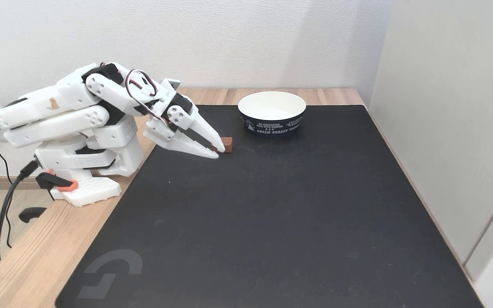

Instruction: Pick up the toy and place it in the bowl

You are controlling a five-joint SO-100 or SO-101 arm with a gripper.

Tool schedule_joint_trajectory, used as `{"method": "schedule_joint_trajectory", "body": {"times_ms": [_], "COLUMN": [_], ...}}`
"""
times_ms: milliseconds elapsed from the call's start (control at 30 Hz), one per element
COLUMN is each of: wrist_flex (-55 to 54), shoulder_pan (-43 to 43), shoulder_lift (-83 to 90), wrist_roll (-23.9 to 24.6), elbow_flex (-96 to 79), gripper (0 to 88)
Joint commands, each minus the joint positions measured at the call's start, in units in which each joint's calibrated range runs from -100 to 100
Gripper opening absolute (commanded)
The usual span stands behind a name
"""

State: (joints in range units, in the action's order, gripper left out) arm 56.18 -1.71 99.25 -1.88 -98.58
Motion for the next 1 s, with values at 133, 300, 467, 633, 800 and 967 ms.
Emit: {"method": "schedule_joint_trajectory", "body": {"times_ms": [133,300,467,633,800,967], "wrist_flex": [-0.98,-0.98,-1.06,-2.16,-2.16,-1.99], "shoulder_pan": [0.16,0.24,0.33,0.16,0.33,0.33], "shoulder_lift": [0.50,0.50,0.50,0.50,0.50,0.50], "wrist_roll": [-0.42,-0.52,-0.63,-0.63,-0.63,-0.68], "elbow_flex": [-0.61,-0.61,-0.61,-0.88,-0.88,-0.88], "gripper": [2.3,2.3,5.5,48.0,63.7,63.7]}}
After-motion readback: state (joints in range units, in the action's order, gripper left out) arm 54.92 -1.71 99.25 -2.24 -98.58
